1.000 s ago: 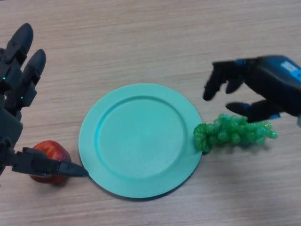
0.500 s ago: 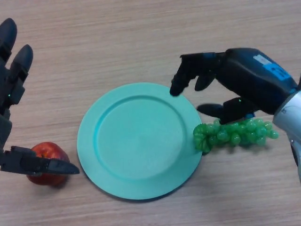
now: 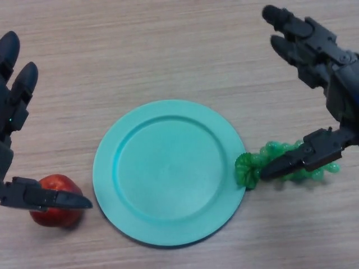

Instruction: Pick up the green grapes and place it on the plate

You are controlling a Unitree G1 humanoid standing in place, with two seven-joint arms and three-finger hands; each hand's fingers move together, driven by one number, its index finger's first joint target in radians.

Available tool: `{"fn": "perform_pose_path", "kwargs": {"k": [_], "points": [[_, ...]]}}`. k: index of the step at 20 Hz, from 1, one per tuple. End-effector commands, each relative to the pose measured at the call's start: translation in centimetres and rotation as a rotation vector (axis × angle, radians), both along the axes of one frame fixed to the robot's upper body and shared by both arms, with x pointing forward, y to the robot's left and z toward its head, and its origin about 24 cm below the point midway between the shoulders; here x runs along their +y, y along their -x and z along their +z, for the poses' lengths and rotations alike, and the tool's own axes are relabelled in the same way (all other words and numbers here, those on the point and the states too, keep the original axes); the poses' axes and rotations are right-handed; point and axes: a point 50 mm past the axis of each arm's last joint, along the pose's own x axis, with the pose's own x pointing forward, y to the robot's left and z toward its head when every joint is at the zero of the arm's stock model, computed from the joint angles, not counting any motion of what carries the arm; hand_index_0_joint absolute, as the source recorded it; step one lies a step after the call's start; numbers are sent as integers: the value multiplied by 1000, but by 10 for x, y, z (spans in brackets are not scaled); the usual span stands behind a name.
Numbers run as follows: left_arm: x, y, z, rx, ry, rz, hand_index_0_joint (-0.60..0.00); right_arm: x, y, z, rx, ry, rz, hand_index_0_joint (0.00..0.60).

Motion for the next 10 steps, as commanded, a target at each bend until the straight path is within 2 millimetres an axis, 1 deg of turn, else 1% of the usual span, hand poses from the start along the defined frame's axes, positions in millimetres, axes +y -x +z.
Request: {"fn": "perform_pose_path", "kwargs": {"k": [1,2,5,8,9,10], "points": [[7,16,31,-224,-94,43,0,-18,5,22,-251,53,-86,0],[6,16,31,-225,-95,43,0,-20,1,17,-247,74,-102,0],[4,16,32,-228,-98,38,0,-32,-15,-10,-257,188,-169,0],[3,17,31,-232,-92,37,0,-38,-21,-29,-231,250,-189,0],[4,17,31,-232,-89,39,0,-40,-22,-38,-222,298,-193,0],[4,17,31,-232,-86,40,0,-41,-22,-42,-220,316,-195,0]]}}
